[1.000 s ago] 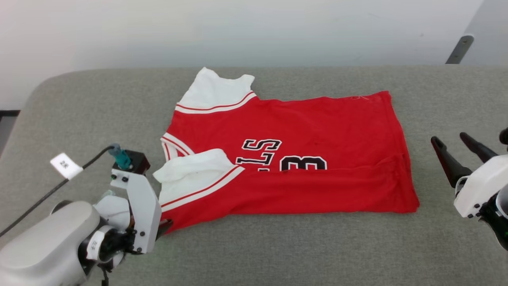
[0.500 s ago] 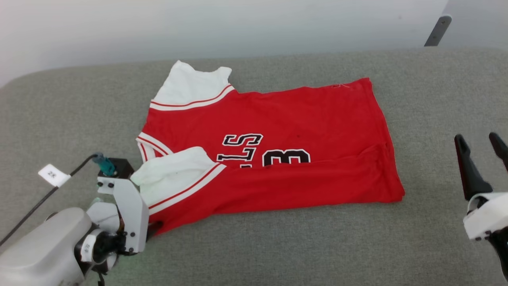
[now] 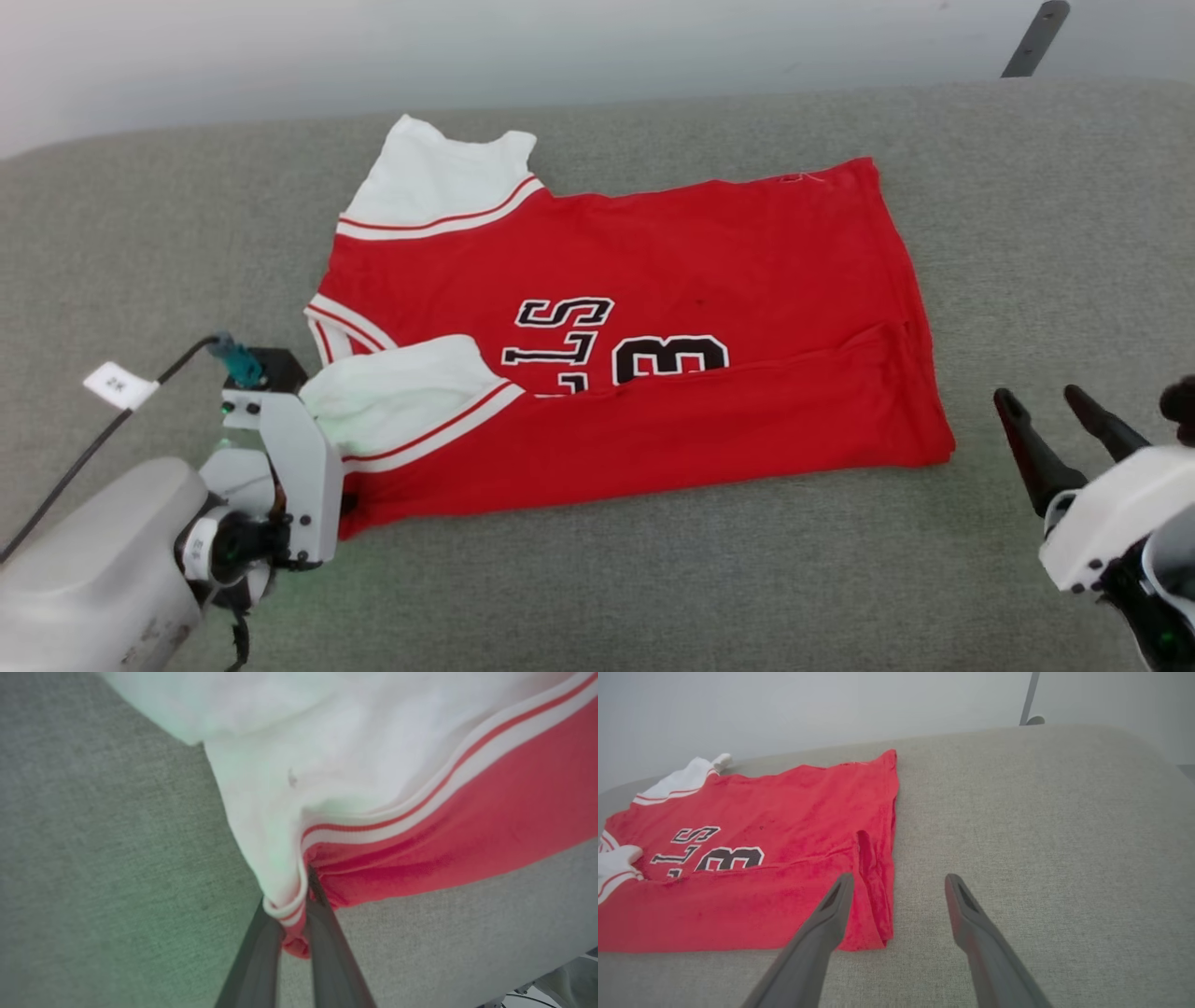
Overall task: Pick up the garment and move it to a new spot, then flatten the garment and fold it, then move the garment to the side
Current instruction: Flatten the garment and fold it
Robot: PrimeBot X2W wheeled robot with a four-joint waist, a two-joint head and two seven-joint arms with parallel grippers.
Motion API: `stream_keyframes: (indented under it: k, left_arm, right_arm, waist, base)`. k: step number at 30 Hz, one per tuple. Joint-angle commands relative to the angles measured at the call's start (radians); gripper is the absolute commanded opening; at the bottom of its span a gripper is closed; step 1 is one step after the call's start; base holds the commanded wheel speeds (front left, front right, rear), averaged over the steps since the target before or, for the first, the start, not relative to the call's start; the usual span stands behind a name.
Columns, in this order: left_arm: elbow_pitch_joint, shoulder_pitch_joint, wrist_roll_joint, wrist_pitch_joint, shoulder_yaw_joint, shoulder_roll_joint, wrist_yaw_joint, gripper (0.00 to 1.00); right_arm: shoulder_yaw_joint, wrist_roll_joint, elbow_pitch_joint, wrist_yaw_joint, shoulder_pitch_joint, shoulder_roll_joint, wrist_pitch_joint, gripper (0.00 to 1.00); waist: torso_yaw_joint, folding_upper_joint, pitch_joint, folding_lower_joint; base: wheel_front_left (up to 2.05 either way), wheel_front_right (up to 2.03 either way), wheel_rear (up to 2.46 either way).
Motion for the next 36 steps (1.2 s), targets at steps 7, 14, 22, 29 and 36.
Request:
stream_keyframes:
  k: [7, 14, 22, 29, 36]
  left_arm:
    - [0.027, -0.031, 0.023, -0.015, -0.013, -0.052, -0.015, 0.00]
    - [0.043, -0.055, 0.035, -0.020, -0.015, -0.069, -0.030, 0.00]
    - [0.061, -0.069, 0.040, -0.028, -0.015, -0.083, -0.039, 0.00]
    - [0.071, -0.076, 0.026, -0.028, -0.005, -0.078, -0.046, 0.00]
    - [0.028, -0.077, 0.020, 0.015, -0.007, -0.038, -0.022, 0.00]
  right_arm:
    - [0.051, 0.036, 0.168, -0.001, -0.096, -0.026, 0.056, 1.00]
    - [0.108, 0.053, 0.346, -0.001, -0.185, -0.041, 0.086, 1.00]
    - [0.192, 0.062, 0.513, -0.001, -0.244, -0.056, 0.136, 0.00]
    - [0.238, 0.100, 0.530, -0.001, -0.275, -0.110, 0.149, 0.00]
    - [0.264, 0.146, 0.478, -0.001, -0.270, -0.171, 0.179, 0.00]
  waist:
    - [0.037, 0.0000, 0.022, 0.0000]
    - [0.063, 0.0000, 0.036, 0.0000]
    - [0.074, 0.0000, 0.044, 0.0000]
    - [0.077, 0.0000, 0.039, 0.0000]
    - [0.081, 0.0000, 0.020, 0.0000]
  base:
    - [0.00, 0.00, 0.00]
    - [0.00, 0.00, 0.00]
    - [0.00, 0.00, 0.00]
    - [0.00, 0.00, 0.00]
    - [0.00, 0.00, 0.00]
